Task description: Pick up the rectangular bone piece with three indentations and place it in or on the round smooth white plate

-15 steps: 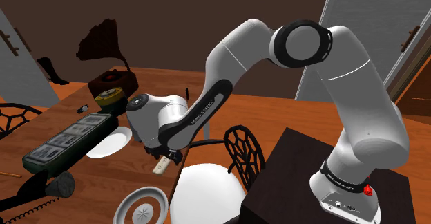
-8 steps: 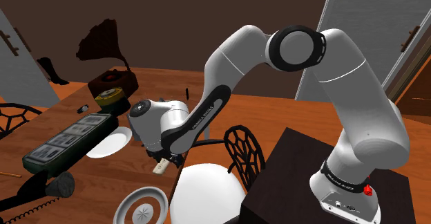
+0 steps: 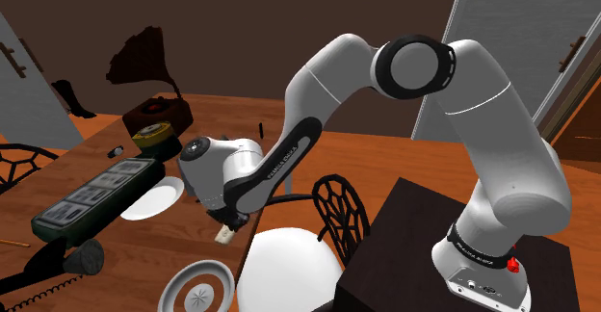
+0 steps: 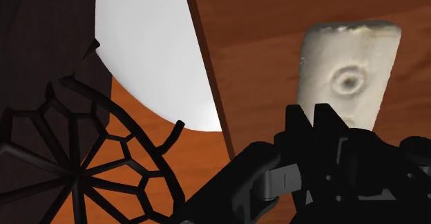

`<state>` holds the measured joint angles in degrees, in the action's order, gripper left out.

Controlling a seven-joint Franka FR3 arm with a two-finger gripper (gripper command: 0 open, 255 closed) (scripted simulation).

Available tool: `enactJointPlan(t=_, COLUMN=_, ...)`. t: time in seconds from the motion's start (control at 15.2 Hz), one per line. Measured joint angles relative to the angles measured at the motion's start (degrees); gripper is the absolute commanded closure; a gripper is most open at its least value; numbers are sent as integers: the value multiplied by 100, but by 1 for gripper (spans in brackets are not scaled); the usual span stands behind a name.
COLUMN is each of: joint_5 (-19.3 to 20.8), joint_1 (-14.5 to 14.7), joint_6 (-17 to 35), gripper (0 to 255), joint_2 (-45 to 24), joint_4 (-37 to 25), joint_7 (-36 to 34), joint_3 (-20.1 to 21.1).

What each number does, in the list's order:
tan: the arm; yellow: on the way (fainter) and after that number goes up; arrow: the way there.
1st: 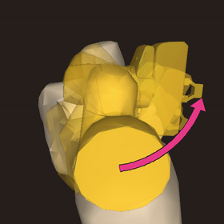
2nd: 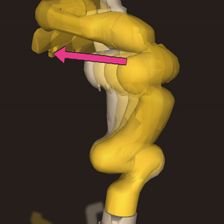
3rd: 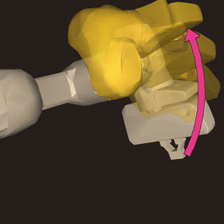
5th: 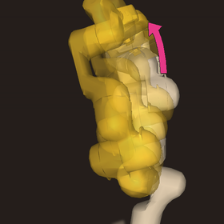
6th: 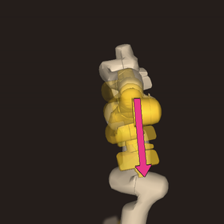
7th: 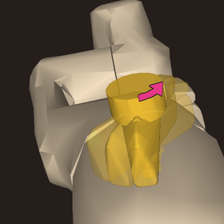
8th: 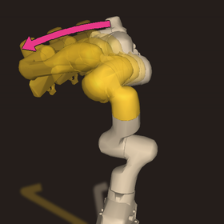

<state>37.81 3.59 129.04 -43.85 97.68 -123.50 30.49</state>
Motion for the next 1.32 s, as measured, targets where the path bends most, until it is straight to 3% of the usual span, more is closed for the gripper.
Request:
enactJointPlan(t=0.33, joint_5=0, joint_1=-31, joint_6=-5, gripper=255, joint_2=-21, joint_4=49, joint_7=26, joint_3=-16)
enactJointPlan(t=0.4, joint_5=0, joint_1=-31, joint_6=-5, gripper=0, joint_2=-19, joint_4=48, joint_7=26, joint_3=-15)
enactJointPlan(t=0.46, joint_5=-2, joint_1=-30, joint_6=-9, gripper=0, joint_2=-15, joint_4=49, joint_7=26, joint_3=-13)
enactJointPlan(t=0.66, joint_5=-388, joint_1=-623, joint_6=301, gripper=0, joint_2=-28, joint_4=21, joint_7=713, joint_3=335)
enactJointPlan(t=0.79, joint_5=-511, joint_1=-835, joint_6=434, gripper=0, joint_2=-57, joint_4=28, joint_7=967, joint_3=452)
enactJointPlan(t=1.32, joint_5=-356, joint_1=-759, joint_6=754, gripper=0, joint_2=-423, joint_4=-69, joint_7=960, joint_3=291)
